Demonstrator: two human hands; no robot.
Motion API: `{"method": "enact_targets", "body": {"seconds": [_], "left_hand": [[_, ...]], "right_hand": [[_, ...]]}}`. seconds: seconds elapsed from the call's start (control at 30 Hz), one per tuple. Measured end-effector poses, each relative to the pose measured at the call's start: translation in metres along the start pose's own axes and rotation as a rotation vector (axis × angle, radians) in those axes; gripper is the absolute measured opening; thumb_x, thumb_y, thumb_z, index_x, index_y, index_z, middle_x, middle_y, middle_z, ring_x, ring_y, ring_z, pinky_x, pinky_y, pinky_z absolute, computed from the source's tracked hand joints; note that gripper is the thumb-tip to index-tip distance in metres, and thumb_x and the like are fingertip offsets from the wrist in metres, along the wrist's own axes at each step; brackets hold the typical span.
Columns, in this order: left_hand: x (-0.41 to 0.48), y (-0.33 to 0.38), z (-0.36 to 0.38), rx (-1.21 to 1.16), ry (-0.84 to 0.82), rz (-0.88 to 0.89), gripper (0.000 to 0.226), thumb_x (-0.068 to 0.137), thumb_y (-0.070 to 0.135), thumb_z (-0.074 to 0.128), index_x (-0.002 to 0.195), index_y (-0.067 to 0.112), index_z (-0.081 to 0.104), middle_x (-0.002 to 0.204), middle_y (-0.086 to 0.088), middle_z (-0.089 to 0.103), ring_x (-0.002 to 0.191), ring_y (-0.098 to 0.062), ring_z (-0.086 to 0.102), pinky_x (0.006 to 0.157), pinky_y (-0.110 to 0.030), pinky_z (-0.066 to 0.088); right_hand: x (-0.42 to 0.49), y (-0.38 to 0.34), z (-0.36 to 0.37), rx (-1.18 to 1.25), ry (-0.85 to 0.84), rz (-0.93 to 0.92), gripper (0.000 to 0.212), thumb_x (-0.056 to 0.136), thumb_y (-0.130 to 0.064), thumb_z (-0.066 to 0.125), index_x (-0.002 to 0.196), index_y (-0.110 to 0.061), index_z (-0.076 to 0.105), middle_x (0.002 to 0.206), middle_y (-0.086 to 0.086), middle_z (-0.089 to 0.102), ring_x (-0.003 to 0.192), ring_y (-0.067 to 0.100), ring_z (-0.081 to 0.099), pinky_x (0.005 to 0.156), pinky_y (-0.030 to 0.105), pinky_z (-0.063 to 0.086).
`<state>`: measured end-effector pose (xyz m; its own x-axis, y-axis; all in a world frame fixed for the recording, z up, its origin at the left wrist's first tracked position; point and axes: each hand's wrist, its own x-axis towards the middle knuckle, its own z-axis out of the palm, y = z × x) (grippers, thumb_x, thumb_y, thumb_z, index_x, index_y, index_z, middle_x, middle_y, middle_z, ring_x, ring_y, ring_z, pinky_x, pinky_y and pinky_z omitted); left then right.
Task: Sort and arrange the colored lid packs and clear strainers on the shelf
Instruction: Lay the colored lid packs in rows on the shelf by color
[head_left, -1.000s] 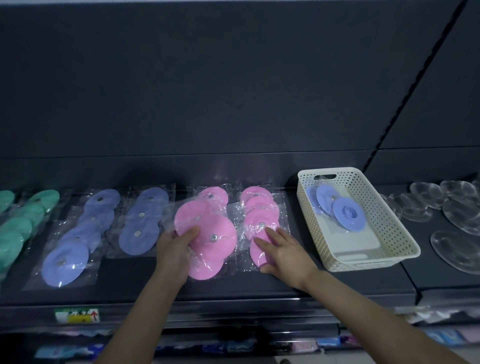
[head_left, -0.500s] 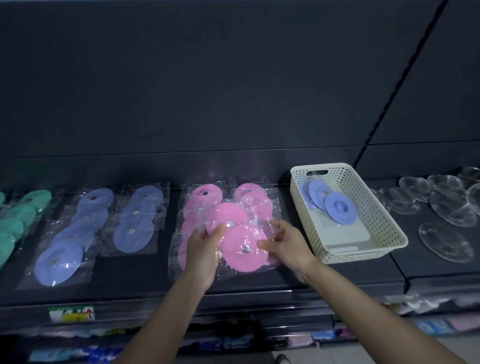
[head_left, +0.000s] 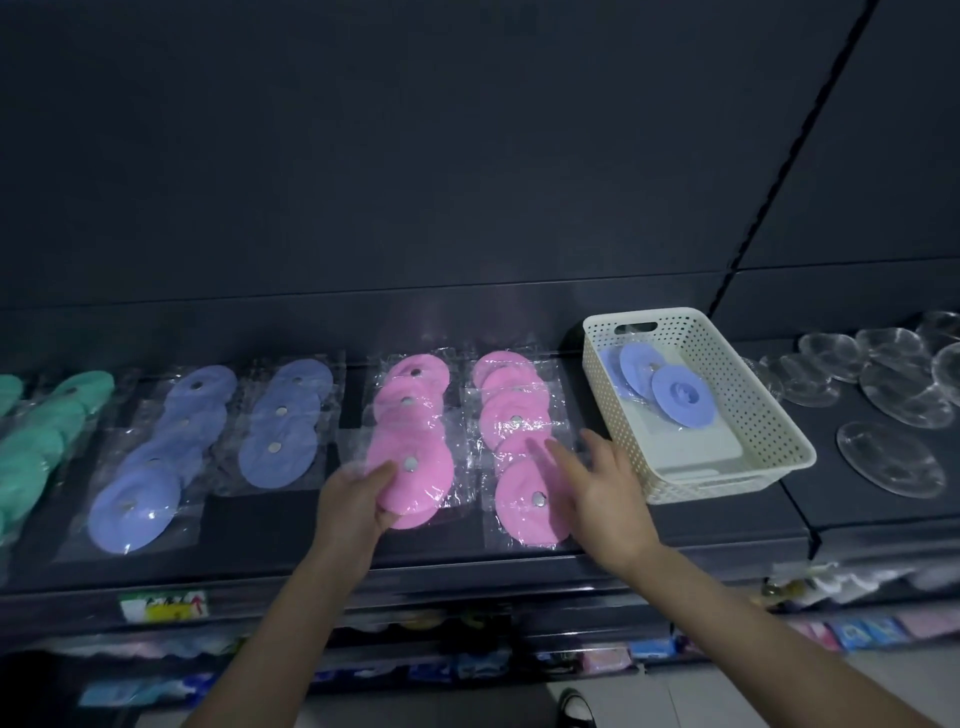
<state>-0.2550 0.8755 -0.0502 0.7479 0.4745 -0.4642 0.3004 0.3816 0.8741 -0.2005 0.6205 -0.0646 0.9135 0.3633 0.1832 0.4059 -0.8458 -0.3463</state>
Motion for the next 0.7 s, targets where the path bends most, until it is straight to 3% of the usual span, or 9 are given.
{"method": "enact_targets", "body": {"seconds": [0.1,0.2,0.27,0.37,0.5,0.63,0.7], "left_hand": [[-0.004,-0.006,-0.007,0.053,-0.082,-0.024,0.016,0.088,0.003,0.058,0.104,0.003,0.059,0.104,-0.013,0.068,0.094,-0.026,0.065,0.07,-0.034,0.056],[0.0,-0.012,-0.015,0.312,-0.082,-0.002,0.022,0.083,0.003,0.059,0.104,0.009,0.062,0.099,-0.009,0.068,0.091,-0.024,0.065,0.068,-0.033,0.055],[0.001,-0.014,-0.02,0.565,-0.023,0.08,0.016,0.076,0.011,0.061,0.091,0.006,0.058,0.085,-0.009,0.063,0.075,-0.021,0.062,0.058,-0.029,0.049],[-0.003,-0.015,-0.023,0.693,0.02,0.166,0.026,0.068,0.021,0.065,0.084,0.005,0.053,0.078,-0.01,0.06,0.066,-0.021,0.059,0.054,-0.027,0.044],[-0.008,-0.011,-0.024,0.622,0.061,0.152,0.017,0.079,0.003,0.059,0.089,0.012,0.048,0.088,-0.008,0.058,0.078,-0.026,0.06,0.068,-0.039,0.052],[-0.002,-0.014,-0.034,0.814,0.045,0.22,0.031,0.077,0.002,0.057,0.105,0.008,0.047,0.096,-0.009,0.059,0.078,-0.02,0.059,0.059,-0.029,0.049],[0.004,-0.017,-0.039,0.918,0.015,0.316,0.054,0.072,0.017,0.064,0.122,0.009,0.045,0.109,-0.011,0.058,0.095,-0.024,0.058,0.073,-0.032,0.053]], "right_hand": [[0.002,-0.008,0.004,-0.111,-0.078,-0.127,0.029,0.088,-0.031,0.045,0.113,-0.027,0.059,0.133,0.013,0.047,0.125,0.039,0.041,0.101,0.057,0.036],[0.003,-0.012,0.007,-0.175,-0.281,-0.086,0.042,0.094,-0.05,0.04,0.129,-0.028,0.045,0.137,0.005,0.038,0.136,0.028,0.027,0.111,0.061,0.012],[0.003,-0.014,0.006,-0.211,-0.306,-0.115,0.054,0.091,-0.055,0.042,0.137,-0.027,0.035,0.143,0.006,0.032,0.14,0.024,0.02,0.114,0.055,0.008],[0.002,-0.014,0.007,-0.197,-0.309,-0.133,0.064,0.09,-0.051,0.05,0.144,-0.024,0.03,0.148,0.011,0.028,0.141,0.026,0.019,0.115,0.045,0.013],[0.001,-0.013,0.011,-0.151,-0.273,-0.135,0.064,0.085,-0.046,0.059,0.139,-0.02,0.039,0.141,0.014,0.038,0.134,0.031,0.033,0.111,0.043,0.026],[0.001,-0.012,0.014,-0.157,-0.247,-0.144,0.061,0.081,-0.046,0.06,0.133,-0.019,0.044,0.133,0.014,0.045,0.125,0.032,0.042,0.105,0.042,0.035],[0.0,-0.012,0.015,-0.159,-0.235,-0.145,0.062,0.08,-0.047,0.06,0.132,-0.018,0.045,0.131,0.015,0.047,0.123,0.033,0.044,0.104,0.043,0.037]]}}
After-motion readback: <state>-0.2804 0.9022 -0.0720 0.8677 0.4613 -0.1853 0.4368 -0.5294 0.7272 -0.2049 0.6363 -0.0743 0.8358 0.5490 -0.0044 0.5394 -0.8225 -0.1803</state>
